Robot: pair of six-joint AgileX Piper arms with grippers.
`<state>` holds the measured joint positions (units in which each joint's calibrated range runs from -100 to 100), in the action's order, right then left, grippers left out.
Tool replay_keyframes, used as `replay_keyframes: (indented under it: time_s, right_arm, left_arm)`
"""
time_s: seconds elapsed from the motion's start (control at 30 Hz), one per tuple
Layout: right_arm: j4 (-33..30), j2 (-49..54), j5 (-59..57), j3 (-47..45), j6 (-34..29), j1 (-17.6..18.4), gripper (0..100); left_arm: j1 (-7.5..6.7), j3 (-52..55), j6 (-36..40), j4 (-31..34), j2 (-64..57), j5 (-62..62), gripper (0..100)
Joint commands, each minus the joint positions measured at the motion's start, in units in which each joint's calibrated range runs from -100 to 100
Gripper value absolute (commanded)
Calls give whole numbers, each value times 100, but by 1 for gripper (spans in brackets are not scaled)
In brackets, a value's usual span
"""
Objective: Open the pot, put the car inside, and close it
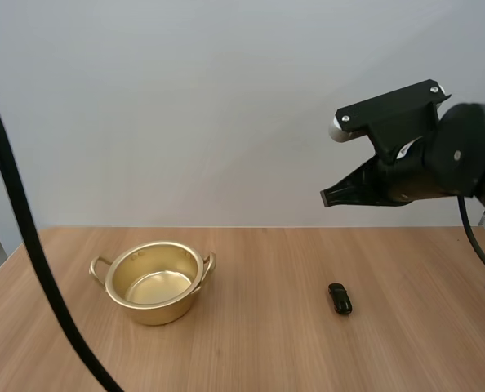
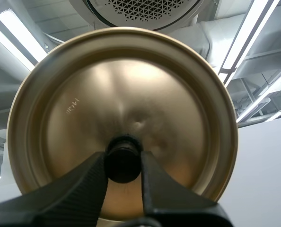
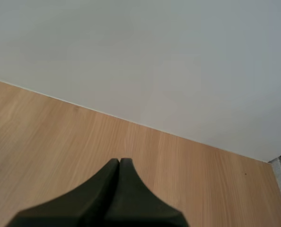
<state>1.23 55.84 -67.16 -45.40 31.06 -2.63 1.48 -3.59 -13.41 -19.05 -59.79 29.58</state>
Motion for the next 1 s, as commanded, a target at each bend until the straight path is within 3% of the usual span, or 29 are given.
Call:
replay_keyframes:
  time_s: [0.0, 0.47, 0.63, 0.73, 0.83, 0.97]
  right_arm:
    - [-82, -3025, -801, 683, 30, 0, 0]
    - [-340, -3952, -1010, 832, 66, 0, 0]
    - [-340, -3939, -752, 849, 66, 0, 50]
    - [-340, -3939, -672, 849, 66, 0, 73]
    - [-340, -3939, -654, 849, 66, 0, 82]
    - [-261, -3939, -731, 849, 47, 0, 84]
  left_arm:
    - [4, -3, 3, 7, -1, 0, 0]
    - [4, -3, 3, 126, 130, 54, 0]
    - [4, -3, 3, 126, 202, 248, 0]
    - [4, -3, 3, 136, 273, 374, 0]
    - [4, -3, 3, 136, 329, 437, 0]
    - [4, -3, 3, 136, 373, 475, 0]
